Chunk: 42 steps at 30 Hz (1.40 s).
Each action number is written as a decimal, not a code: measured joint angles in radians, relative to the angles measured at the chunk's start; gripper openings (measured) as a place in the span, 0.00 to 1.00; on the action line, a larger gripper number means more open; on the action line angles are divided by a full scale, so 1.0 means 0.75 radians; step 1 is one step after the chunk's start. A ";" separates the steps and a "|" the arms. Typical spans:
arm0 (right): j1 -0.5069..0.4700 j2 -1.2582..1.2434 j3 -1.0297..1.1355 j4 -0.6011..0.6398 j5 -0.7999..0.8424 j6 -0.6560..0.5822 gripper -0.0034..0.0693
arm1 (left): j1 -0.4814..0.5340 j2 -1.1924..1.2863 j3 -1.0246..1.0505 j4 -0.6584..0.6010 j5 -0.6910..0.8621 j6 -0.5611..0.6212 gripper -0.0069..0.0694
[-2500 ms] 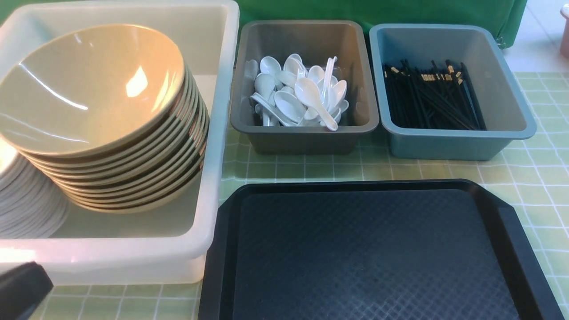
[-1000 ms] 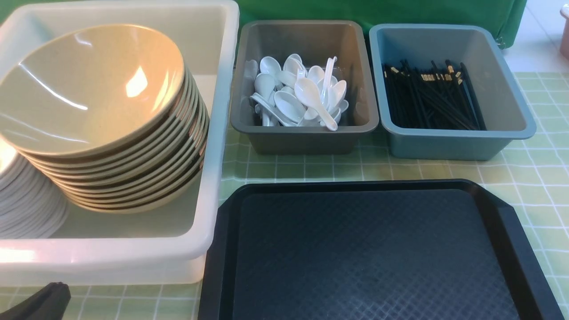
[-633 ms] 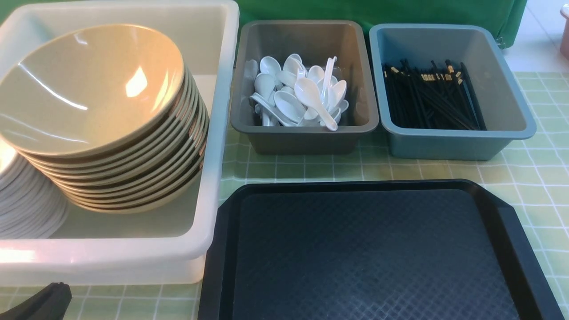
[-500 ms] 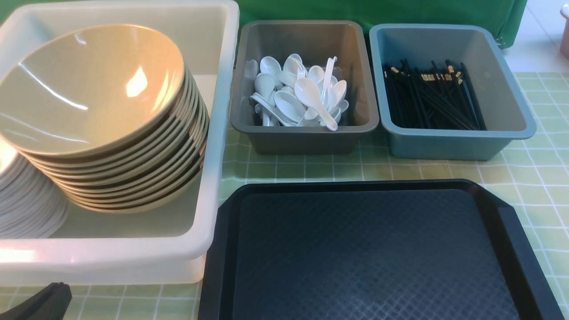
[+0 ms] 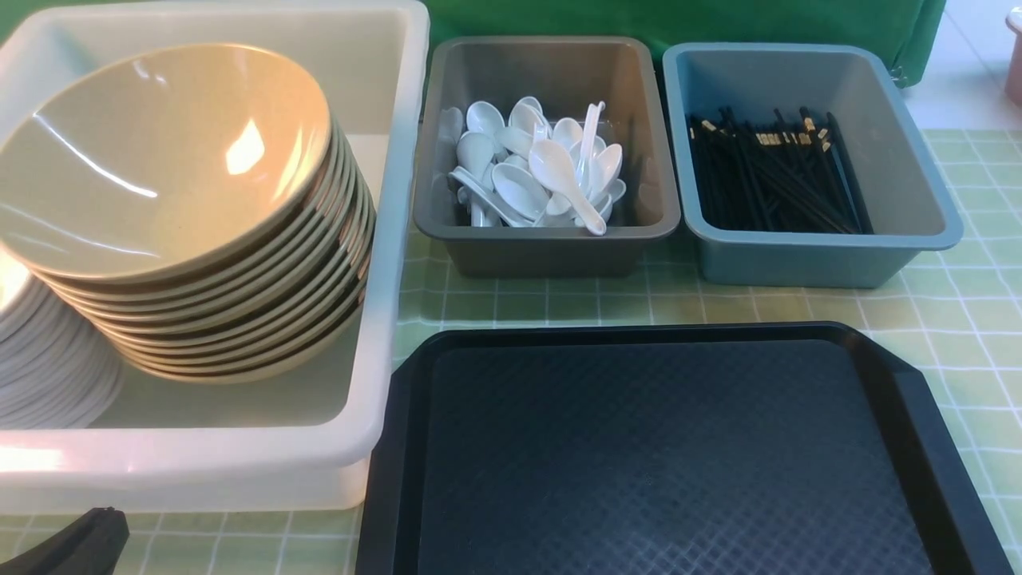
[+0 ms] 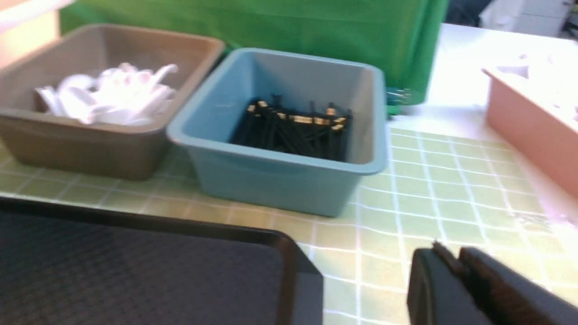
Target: On green table put chopsticks spoon bowls plates into blue grey white boxes.
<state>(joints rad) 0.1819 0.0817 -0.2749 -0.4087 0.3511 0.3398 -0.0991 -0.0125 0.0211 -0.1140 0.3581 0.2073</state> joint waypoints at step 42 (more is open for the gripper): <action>-0.177 -0.122 0.379 0.281 -0.108 -0.315 0.20 | 0.000 0.000 0.000 0.000 0.001 -0.004 0.09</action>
<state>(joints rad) 0.0493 -0.0094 0.0093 -0.1978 0.2703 0.1038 -0.0991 -0.0125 0.0211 -0.1140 0.3592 0.2039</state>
